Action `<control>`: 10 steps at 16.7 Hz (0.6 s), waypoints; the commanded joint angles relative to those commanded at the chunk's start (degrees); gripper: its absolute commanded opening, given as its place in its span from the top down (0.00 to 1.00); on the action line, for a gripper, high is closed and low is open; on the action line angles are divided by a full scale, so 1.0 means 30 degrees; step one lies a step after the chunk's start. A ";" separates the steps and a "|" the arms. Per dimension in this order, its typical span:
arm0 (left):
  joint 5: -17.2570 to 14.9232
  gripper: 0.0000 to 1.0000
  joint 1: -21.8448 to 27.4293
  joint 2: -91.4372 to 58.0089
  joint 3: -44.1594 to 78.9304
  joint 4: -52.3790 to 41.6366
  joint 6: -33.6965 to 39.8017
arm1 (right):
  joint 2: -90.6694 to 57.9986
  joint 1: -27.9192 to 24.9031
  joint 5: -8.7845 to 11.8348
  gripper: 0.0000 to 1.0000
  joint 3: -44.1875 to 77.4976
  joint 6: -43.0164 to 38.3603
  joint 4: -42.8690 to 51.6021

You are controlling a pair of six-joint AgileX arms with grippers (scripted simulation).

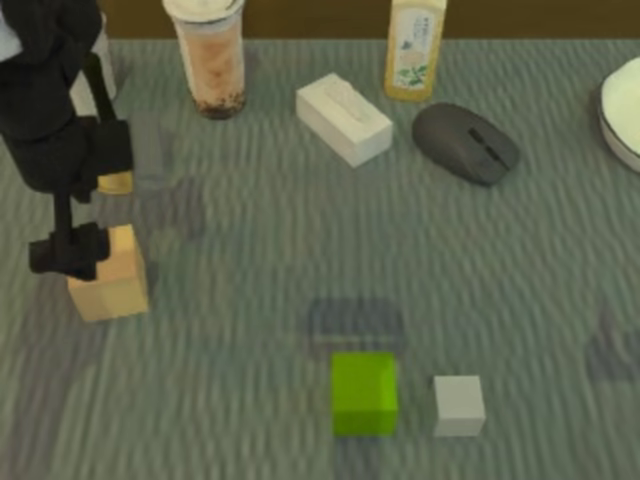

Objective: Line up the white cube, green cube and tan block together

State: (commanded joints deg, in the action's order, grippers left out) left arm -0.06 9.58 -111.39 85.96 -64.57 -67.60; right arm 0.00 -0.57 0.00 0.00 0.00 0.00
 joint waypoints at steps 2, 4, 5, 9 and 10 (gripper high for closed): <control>0.0008 0.00 0.0088 -0.0076 0.0048 -0.0024 0.0026 | 0.0000 0.0000 0.0000 0.00 0.0000 0.0000 0.0000; 0.0003 0.00 0.0066 -0.0170 -0.0176 0.0288 0.0045 | 0.0000 0.0000 0.0000 0.00 0.0000 0.0000 0.0000; -0.0001 0.00 0.0050 -0.0322 -0.0484 0.0739 0.0052 | 0.0000 0.0000 0.0000 0.00 0.0000 0.0000 0.0000; -0.0008 0.00 0.0006 -0.1407 -0.2371 0.3884 -0.0003 | 0.0000 0.0000 0.0000 0.00 0.0000 0.0000 0.0000; -0.0011 0.00 -0.0008 -0.1700 -0.2862 0.4708 -0.0019 | 0.0000 0.0000 0.0000 0.00 0.0000 0.0000 0.0000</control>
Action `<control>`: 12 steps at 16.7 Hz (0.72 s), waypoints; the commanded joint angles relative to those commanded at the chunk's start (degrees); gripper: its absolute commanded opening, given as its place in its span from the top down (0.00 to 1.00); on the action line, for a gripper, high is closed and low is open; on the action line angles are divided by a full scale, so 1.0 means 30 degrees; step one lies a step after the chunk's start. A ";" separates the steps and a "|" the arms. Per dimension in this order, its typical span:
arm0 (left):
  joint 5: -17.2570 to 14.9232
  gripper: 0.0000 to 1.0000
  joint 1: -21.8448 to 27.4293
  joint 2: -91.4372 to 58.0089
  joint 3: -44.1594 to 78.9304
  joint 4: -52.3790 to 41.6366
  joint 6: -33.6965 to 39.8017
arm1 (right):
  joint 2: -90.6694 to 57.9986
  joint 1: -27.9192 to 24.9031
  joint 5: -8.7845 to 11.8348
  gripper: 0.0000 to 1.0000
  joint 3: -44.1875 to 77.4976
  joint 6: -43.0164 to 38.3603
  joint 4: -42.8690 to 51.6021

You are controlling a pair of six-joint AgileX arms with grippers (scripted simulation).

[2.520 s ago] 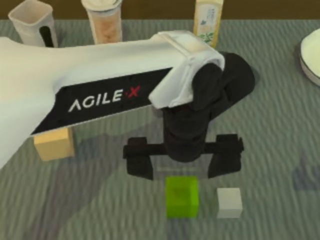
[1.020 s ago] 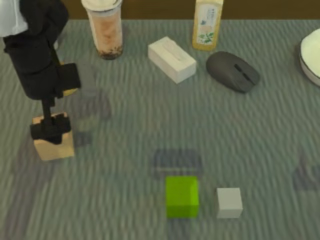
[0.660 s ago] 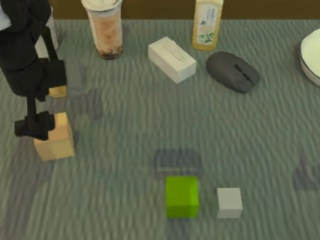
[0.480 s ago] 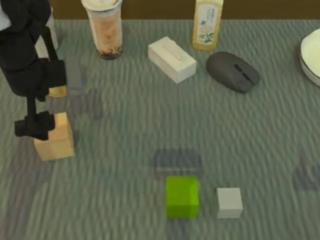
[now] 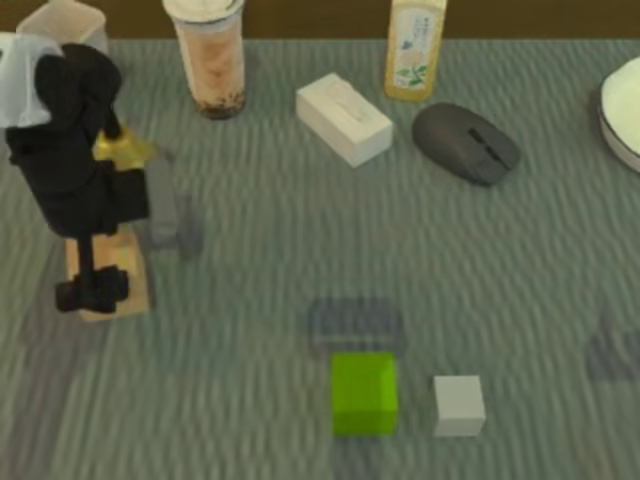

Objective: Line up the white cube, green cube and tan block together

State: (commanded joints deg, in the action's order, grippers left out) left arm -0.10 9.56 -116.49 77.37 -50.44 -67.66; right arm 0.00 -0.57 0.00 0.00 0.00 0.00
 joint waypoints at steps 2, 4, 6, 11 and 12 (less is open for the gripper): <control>-0.0004 0.00 -0.0023 -0.0473 -0.0747 0.1149 -0.0037 | 0.0000 0.0000 0.0000 0.00 0.0000 0.0000 0.0000; -0.0005 0.00 -0.0031 -0.0643 -0.0993 0.1490 -0.0054 | 0.0000 0.0000 0.0000 0.00 0.0000 0.0000 0.0000; -0.0005 0.00 -0.0031 -0.0643 -0.0993 0.1490 -0.0054 | 0.0000 0.0000 0.0000 0.00 0.0000 0.0000 0.0000; -0.0005 0.30 -0.0031 -0.0643 -0.0993 0.1490 -0.0054 | 0.0000 0.0000 0.0000 0.00 0.0000 0.0000 0.0000; -0.0005 0.38 -0.0031 -0.0643 -0.0993 0.1490 -0.0054 | 0.0000 0.0000 0.0000 0.00 0.0000 0.0000 0.0000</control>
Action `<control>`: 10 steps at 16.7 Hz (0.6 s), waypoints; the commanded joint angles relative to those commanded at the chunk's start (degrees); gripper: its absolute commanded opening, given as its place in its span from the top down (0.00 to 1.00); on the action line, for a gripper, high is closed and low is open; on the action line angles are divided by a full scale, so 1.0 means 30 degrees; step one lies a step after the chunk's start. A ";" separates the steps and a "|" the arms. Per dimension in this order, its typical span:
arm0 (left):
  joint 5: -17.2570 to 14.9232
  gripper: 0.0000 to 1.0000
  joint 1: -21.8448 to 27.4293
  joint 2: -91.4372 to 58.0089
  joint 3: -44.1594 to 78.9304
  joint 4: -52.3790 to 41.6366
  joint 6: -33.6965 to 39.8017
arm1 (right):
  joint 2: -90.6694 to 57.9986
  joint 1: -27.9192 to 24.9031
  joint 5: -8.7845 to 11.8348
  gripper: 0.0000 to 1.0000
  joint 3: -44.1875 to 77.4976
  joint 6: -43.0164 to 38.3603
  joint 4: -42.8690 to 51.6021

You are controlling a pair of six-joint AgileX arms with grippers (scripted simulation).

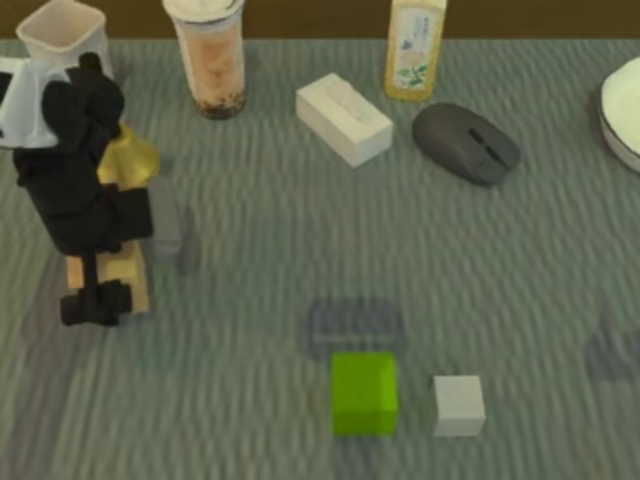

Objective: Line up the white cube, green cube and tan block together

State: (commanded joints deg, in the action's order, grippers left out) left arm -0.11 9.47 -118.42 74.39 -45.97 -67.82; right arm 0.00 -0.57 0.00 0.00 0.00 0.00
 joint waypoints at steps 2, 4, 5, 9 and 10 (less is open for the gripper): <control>0.0000 0.53 0.0000 0.0000 0.0000 0.0000 0.0000 | 0.0000 0.0000 0.0000 0.00 0.0000 0.0000 0.0000; 0.0000 0.68 0.0000 0.0000 0.0000 0.0000 0.0000 | 0.0000 0.0000 0.0000 0.00 0.0000 0.0000 0.0000; 0.0000 0.75 0.0000 0.0000 0.0000 0.0000 0.0000 | 0.0000 0.0000 0.0000 0.00 0.0000 0.0000 0.0000; 0.0000 1.00 0.0000 0.0000 0.0000 0.0000 0.0000 | 0.0000 0.0000 0.0000 0.00 0.0000 0.0000 0.0000; 0.0000 1.00 0.0000 0.0000 0.0000 0.0000 0.0000 | 0.0000 0.0000 0.0000 0.00 0.0000 0.0000 0.0000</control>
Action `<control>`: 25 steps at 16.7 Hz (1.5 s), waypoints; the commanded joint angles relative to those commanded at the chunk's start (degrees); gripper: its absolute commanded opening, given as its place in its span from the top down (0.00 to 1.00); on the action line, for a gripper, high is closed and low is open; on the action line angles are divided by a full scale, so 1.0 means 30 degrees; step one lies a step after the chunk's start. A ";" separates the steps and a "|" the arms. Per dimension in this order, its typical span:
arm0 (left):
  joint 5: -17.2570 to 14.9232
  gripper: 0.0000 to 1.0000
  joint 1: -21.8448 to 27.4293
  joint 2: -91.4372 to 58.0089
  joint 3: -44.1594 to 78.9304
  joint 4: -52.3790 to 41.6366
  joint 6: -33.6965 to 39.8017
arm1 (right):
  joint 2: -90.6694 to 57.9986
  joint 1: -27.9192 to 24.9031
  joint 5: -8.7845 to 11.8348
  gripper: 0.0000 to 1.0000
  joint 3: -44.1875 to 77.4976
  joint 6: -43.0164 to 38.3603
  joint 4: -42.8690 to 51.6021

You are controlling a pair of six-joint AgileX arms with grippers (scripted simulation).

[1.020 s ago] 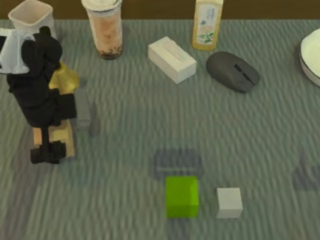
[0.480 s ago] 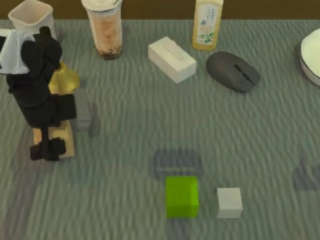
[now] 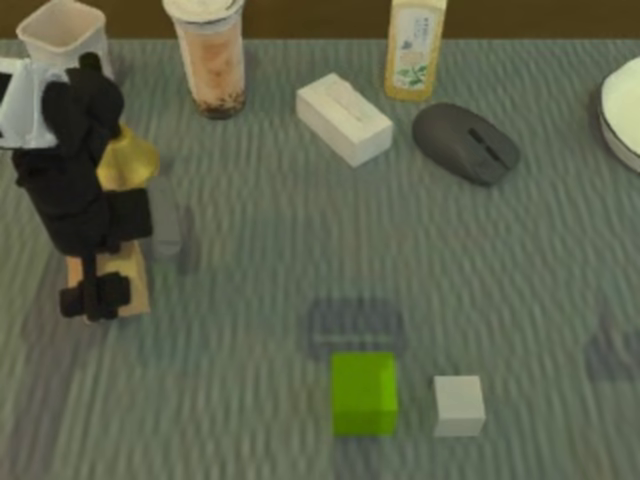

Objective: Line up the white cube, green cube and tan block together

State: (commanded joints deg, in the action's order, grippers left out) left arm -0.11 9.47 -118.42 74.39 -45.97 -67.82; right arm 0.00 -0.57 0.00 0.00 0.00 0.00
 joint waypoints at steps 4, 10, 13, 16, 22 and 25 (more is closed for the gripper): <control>0.0000 1.00 0.0000 0.0000 0.0000 0.0000 0.0000 | 0.0000 0.0000 0.0000 0.00 0.0000 0.0000 0.0000; -0.0102 1.00 -0.0010 0.0514 0.0553 -0.1012 0.0052 | 0.0000 0.0000 0.0000 0.00 0.0000 0.0000 0.0000; -0.0106 1.00 -0.0145 0.1302 0.1758 -0.3217 0.0056 | 0.0000 0.0000 0.0000 0.00 0.0000 0.0000 0.0000; -0.0077 1.00 -0.0281 0.2062 0.2774 -0.4864 0.0113 | 0.0000 0.0000 0.0000 0.00 0.0000 0.0000 0.0000; -0.0078 1.00 0.0106 0.2246 0.2712 -0.4992 0.0265 | 0.0000 0.0000 0.0000 0.00 0.0000 0.0000 0.0000; -0.0104 1.00 0.2014 0.3180 0.1818 -0.5109 0.1298 | 0.0000 0.0000 0.0000 0.00 0.0000 0.0000 0.0000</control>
State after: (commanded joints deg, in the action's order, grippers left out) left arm -0.42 15.51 -108.88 79.84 -61.30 -63.93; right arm 0.00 -0.57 0.00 0.00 0.00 0.00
